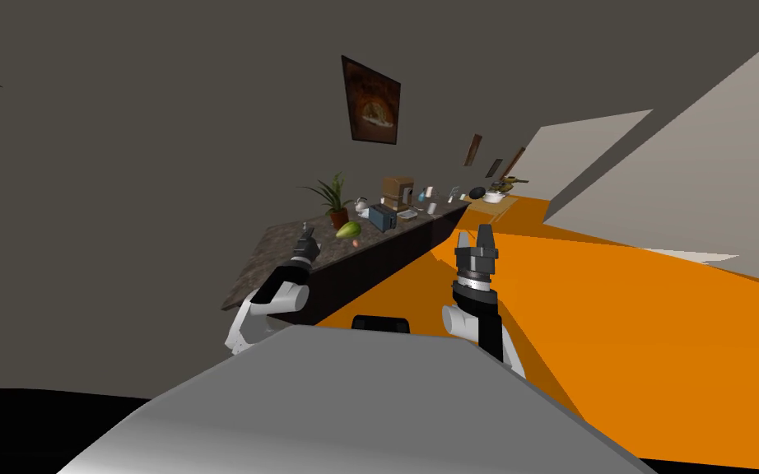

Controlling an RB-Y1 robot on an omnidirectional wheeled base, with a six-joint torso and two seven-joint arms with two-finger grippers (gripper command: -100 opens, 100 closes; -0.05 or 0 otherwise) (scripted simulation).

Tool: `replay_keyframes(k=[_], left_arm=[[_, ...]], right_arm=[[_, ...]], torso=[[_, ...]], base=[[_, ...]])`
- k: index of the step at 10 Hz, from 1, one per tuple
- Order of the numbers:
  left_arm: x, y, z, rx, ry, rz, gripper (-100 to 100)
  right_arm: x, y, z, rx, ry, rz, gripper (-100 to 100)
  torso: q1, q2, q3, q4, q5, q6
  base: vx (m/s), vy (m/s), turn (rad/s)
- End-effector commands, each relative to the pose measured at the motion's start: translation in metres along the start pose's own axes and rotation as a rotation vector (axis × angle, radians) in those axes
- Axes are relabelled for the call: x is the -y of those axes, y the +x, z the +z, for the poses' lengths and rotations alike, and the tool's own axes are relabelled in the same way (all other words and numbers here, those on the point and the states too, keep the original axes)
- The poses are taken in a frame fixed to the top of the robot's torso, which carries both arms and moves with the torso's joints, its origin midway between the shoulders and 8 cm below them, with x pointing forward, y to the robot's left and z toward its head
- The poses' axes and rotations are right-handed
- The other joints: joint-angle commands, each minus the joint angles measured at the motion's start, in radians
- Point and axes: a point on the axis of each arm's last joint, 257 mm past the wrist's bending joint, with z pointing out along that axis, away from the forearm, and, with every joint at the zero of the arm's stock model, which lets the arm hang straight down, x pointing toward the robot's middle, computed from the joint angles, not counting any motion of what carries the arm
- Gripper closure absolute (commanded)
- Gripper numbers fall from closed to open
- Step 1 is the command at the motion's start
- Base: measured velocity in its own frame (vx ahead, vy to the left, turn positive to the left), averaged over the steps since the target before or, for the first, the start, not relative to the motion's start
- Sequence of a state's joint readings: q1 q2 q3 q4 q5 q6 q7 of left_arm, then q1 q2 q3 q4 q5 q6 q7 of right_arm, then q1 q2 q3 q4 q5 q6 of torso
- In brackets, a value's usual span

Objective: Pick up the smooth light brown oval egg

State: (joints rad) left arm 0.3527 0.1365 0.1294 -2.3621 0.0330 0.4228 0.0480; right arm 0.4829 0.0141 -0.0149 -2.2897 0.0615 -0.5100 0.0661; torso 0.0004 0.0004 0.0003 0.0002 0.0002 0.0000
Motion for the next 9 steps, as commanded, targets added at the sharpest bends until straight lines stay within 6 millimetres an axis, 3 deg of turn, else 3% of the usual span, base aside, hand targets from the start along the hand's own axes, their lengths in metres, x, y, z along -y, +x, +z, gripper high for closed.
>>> replay_keyframes(k=[1, 9], left_arm=[[-0.011, -0.002, 0.002, 0.003, -0.045, -0.004, -100], [-0.055, 0.001, -0.001, -0.004, -0.234, -0.005, -100]], right_arm=[[0.000, 0.000, 0.000, 0.000, 0.000, 0.000, 0], [0.000, 0.000, 0.000, 0.000, 0.000, 0.000, 0]], torso=[[0.000, 0.000, 0.000, 0.000, 0.000, 0.000], [0.000, -0.003, -0.001, -0.001, 0.000, 0.000]], base=[[0.002, 0.005, -0.030], [0.017, 0.004, -0.026]])
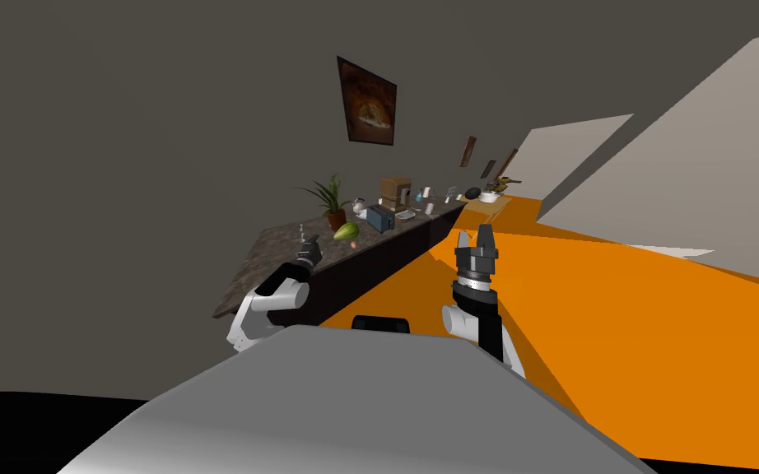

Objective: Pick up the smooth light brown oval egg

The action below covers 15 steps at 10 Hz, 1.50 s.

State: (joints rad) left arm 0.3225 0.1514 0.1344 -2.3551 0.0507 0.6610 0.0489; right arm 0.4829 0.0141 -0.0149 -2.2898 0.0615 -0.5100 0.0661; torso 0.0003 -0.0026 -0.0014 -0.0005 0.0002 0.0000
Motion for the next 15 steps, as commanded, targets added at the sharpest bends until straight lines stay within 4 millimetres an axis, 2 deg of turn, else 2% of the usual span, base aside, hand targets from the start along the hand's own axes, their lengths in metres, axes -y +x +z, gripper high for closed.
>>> replay_keyframes(k=[1, 7, 15], left_arm=[[-0.011, 0.003, 0.001, -0.008, -0.045, 0.003, -100], [-0.050, 0.013, 0.000, -0.037, -0.205, 0.022, -100], [-0.100, 0.026, -0.011, -0.083, -0.410, 0.061, -100]], right_arm=[[0.000, 0.000, 0.000, 0.000, 0.000, 0.000, 0], [0.000, 0.000, 0.000, 0.000, 0.000, 0.000, 0], [0.000, 0.000, 0.000, 0.000, 0.000, 0.000, 0]], torso=[[0.000, 0.000, 0.000, 0.000, 0.000, 0.000], [0.000, -0.002, -0.001, 0.000, 0.000, 0.000], [0.000, -0.003, -0.002, -0.001, 0.000, 0.000]], base=[[0.049, 0.009, -0.055], [0.057, 0.012, -0.041], [0.076, 0.010, -0.048]])
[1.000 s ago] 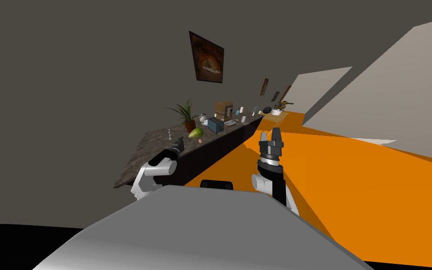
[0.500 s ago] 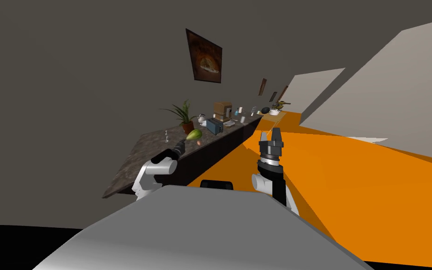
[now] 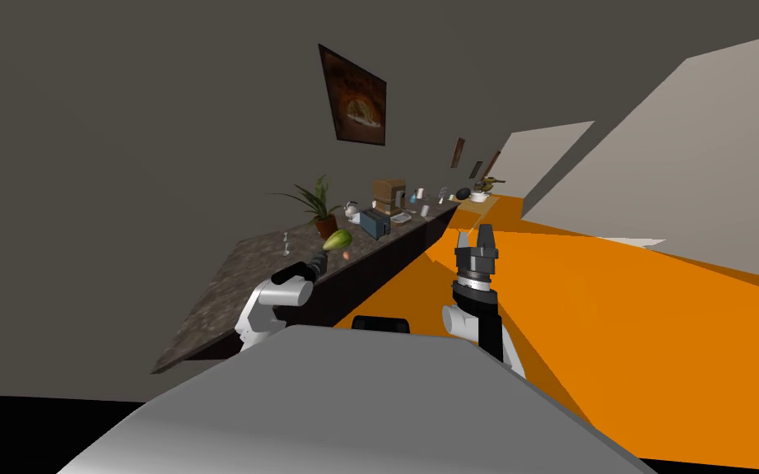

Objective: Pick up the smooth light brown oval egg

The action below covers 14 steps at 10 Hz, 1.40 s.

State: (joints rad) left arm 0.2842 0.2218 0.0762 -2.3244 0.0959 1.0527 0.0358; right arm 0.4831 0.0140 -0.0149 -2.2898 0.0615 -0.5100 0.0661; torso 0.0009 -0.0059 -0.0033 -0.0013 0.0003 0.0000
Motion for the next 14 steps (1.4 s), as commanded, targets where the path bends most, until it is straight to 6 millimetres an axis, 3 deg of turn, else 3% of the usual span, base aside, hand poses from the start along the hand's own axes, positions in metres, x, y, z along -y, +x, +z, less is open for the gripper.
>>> replay_keyframes(k=[1, 14], left_arm=[[-0.008, 0.002, 0.001, -0.005, -0.035, 0.006, -100], [-0.094, 0.024, -0.005, -0.074, -0.365, 0.099, -100]], right_arm=[[0.000, 0.000, 0.000, 0.000, 0.000, 0.000, 0], [0.000, 0.000, 0.000, 0.000, 0.000, 0.000, 0]], torso=[[0.000, 0.000, 0.000, 0.000, 0.000, 0.000], [-0.003, -0.001, -0.001, 0.000, -0.001, 0.000]], base=[[0.072, 0.015, -0.035], [0.093, -0.003, -0.058]])
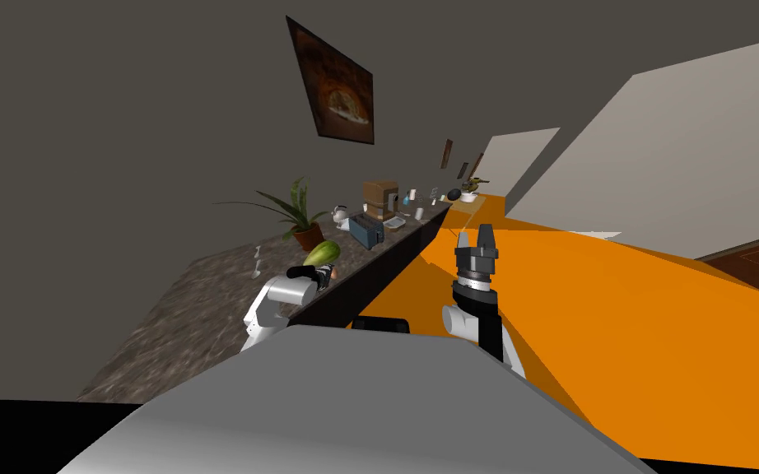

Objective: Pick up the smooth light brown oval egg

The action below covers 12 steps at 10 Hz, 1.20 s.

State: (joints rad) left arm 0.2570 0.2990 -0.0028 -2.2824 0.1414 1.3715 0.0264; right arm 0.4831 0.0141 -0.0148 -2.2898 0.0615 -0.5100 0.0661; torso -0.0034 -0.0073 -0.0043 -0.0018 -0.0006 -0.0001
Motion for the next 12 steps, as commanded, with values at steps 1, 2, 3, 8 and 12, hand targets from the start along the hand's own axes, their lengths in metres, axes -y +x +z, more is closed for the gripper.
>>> replay_keyframes(k=[1, 2, 3, 8, 12], left_arm=[[0.000, 0.000, 0.000, 0.000, 0.000, 0.000, -100], [-0.001, 0.001, 0.000, -0.001, -0.005, 0.000, 0], [-0.001, 0.000, 0.007, 0.000, -0.003, -0.002, -100], [0.000, 0.000, 0.018, 0.001, -0.002, -0.004, 100], [0.000, 0.000, 0.018, 0.001, -0.001, -0.004, 100]], right_arm=[[0.000, 0.000, 0.000, 0.000, 0.000, 0.000, 0], [0.000, 0.000, 0.000, 0.000, 0.000, 0.000, 0], [0.000, 0.000, 0.000, 0.000, 0.000, 0.000, 0], [0.000, 0.000, 0.000, 0.000, 0.000, 0.000, 0], [0.000, 0.000, 0.000, 0.000, 0.000, 0.000, 0]], torso=[[0.000, 0.000, 0.000, 0.000, 0.000, 0.000], [0.001, 0.003, 0.002, 0.001, 0.000, 0.000], [0.002, 0.006, 0.003, 0.001, 0.000, 0.000], [0.003, 0.007, 0.004, 0.002, 0.000, 0.000], [0.003, 0.007, 0.004, 0.001, 0.001, 0.000]], base=[[0.048, -0.020, -0.012], [0.009, -0.003, 0.004], [0.007, 0.001, -0.015], [0.003, 0.003, -0.008], [0.000, 0.000, 0.000]])
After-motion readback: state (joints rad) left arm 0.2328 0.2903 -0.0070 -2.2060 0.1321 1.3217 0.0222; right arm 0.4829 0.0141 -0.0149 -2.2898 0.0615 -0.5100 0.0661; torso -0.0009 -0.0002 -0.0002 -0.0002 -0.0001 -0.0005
